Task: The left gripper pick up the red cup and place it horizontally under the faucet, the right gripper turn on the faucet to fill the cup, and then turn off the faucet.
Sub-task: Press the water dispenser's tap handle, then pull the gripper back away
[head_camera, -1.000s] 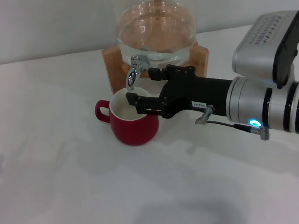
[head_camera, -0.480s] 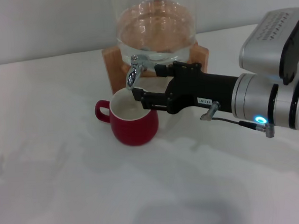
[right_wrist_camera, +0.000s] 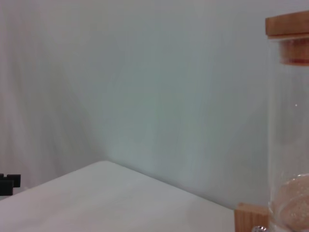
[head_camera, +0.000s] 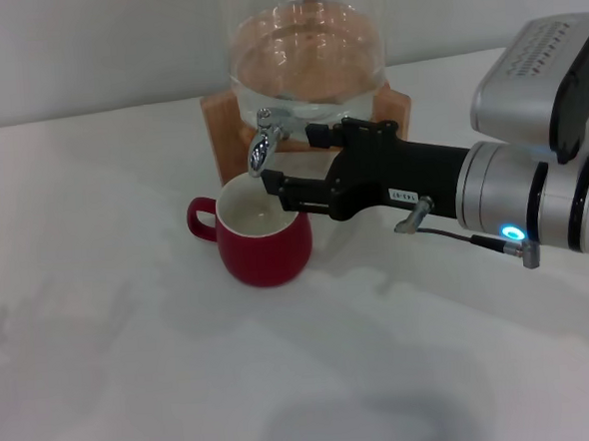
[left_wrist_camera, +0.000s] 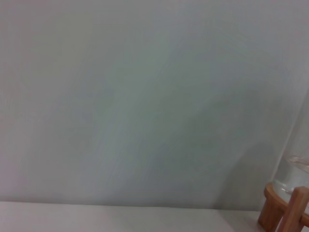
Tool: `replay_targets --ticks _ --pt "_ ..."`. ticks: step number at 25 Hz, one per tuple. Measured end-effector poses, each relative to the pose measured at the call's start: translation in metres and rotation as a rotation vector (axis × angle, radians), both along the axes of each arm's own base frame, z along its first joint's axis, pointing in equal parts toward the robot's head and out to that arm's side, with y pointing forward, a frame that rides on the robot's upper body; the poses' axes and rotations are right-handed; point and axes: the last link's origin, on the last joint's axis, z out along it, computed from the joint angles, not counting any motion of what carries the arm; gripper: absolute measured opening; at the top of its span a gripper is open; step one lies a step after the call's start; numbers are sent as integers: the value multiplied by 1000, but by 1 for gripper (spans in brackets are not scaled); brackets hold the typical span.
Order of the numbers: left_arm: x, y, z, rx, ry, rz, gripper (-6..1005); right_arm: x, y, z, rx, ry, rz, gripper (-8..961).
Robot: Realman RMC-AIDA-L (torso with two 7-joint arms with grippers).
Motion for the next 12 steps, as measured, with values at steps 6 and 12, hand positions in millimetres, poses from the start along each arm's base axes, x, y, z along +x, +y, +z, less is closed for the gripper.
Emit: replay_targets --ticks 6,12 --pt "-1 0 0 1 0 3 876 0 0 0 -3 2 0 796" --pt "-2 0 2 12 16 2 876 -1 -10 8 -48 19 20 795"
